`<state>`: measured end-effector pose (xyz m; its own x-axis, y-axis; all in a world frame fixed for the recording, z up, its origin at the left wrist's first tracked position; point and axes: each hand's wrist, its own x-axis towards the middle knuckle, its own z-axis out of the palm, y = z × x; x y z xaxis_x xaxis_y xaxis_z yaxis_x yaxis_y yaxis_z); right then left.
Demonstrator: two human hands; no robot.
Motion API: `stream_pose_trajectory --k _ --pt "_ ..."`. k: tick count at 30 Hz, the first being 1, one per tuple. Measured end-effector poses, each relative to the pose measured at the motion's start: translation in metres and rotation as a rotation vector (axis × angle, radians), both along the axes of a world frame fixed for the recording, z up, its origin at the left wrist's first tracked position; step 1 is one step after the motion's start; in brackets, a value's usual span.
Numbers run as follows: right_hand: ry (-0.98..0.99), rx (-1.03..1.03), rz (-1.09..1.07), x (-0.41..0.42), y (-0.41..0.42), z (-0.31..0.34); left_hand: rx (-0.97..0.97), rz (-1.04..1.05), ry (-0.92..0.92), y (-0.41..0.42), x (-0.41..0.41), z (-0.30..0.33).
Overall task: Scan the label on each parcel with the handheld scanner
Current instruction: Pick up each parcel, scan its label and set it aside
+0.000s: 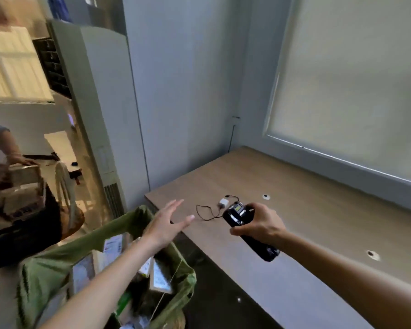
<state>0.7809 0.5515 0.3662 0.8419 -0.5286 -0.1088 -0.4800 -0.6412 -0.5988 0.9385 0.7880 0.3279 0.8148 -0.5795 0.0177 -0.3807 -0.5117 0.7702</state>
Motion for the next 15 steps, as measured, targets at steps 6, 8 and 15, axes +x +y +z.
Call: stream_pose_trajectory --k 6,8,15 --pt "-0.046 -0.101 -0.339 -0.189 -0.072 0.06 -0.008 -0.283 -0.056 -0.145 -0.104 0.058" --pt "-0.044 -0.115 -0.454 -0.259 -0.093 0.077 -0.008 -0.391 -0.095 -0.198 -0.156 0.077" --pt "-0.069 -0.139 -0.869 -0.521 -0.148 0.124 -0.046 -0.773 -0.151 -0.359 -0.39 0.137"
